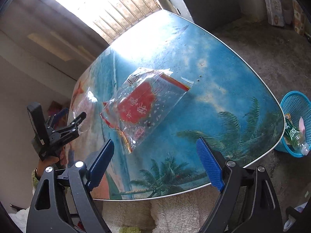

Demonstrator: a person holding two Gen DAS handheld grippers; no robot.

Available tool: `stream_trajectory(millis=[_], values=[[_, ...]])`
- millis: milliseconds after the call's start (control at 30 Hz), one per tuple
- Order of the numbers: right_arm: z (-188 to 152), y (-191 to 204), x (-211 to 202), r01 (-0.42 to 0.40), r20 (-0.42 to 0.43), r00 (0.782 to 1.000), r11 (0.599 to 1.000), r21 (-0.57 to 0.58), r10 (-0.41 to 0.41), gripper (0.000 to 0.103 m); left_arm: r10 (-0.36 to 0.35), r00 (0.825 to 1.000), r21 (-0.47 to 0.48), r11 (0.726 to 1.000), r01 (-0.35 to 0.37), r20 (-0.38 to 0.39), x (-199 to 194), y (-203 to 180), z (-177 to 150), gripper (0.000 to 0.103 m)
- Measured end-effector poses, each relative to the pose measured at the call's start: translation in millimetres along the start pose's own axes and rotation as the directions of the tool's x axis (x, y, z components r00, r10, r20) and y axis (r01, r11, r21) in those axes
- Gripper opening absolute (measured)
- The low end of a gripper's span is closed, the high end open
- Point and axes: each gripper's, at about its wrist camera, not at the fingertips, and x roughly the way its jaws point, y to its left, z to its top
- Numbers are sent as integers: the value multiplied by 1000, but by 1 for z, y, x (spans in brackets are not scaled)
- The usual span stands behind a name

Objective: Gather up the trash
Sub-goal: 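Close the left gripper on the clear snack bag while the right approaches the red-print bag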

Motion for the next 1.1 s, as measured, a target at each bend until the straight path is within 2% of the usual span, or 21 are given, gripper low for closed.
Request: stream_trajectory(millis=[67, 100, 133, 167, 200, 233, 333, 467, 533, 633, 833, 933, 1000, 1100], values=[[4, 3, 2, 10, -3, 1000, 1000, -7, -10, 84, -20, 1000, -22, 1000, 20, -16, 9, 7, 0, 94], [6, 5, 3, 14, -5, 1000, 1000, -11, -14, 84, -32, 999, -38, 999, 31, -17, 11, 11, -1, 91], [8, 6, 5, 18, -8, 1000, 1000, -13, -18, 84, -47, 999, -57, 997, 46, -20, 12, 14, -2, 87], [11, 10, 9, 18, -12, 1000, 1000, -14, -18, 84, -60, 998, -79, 995, 58, -28, 14, 18, -3, 76], [12, 11, 11, 18, -16, 1000, 1000, -16, -18, 84, -69, 997, -105, 992, 65, -36, 16, 20, -3, 71], [14, 13, 13, 21, -19, 1000, 1000, -20, -21, 84, -80, 996, -130, 989, 75, -36, 18, 25, -3, 70], [20, 20, 18, 20, -25, 999, 999, -32, -21, 84, -120, 992, -213, 971, 110, -35, 21, 37, -1, 59], [34, 30, 33, 35, -32, 999, 999, -17, -36, 84, -165, 985, -320, 937, 141, -48, 28, 53, 0, 38], [41, 31, 39, 44, -38, 998, 999, 1, -44, 84, -191, 980, -362, 918, 162, -48, 32, 60, -2, 34], [50, 38, 49, 44, -35, 998, 999, -7, -44, 84, -188, 981, -381, 911, 157, -45, 34, 64, -6, 28], [67, 45, 76, 132, -15, 991, 991, -25, -133, 84, -216, 975, -412, 893, 180, -42, 32, 67, -12, 15], [73, 53, 92, 180, 0, 984, 981, -70, -181, 84, -249, 968, -431, 878, 208, -39, 28, 67, -18, 12], [75, 60, 97, 207, 20, 978, 971, -116, -207, 84, -252, 967, -428, 879, 212, -40, 23, 64, -24, 12], [73, 70, 103, 240, 35, 971, 952, -188, -238, 75, -259, 965, -414, 884, 216, -48, 11, 54, -35, 12]])
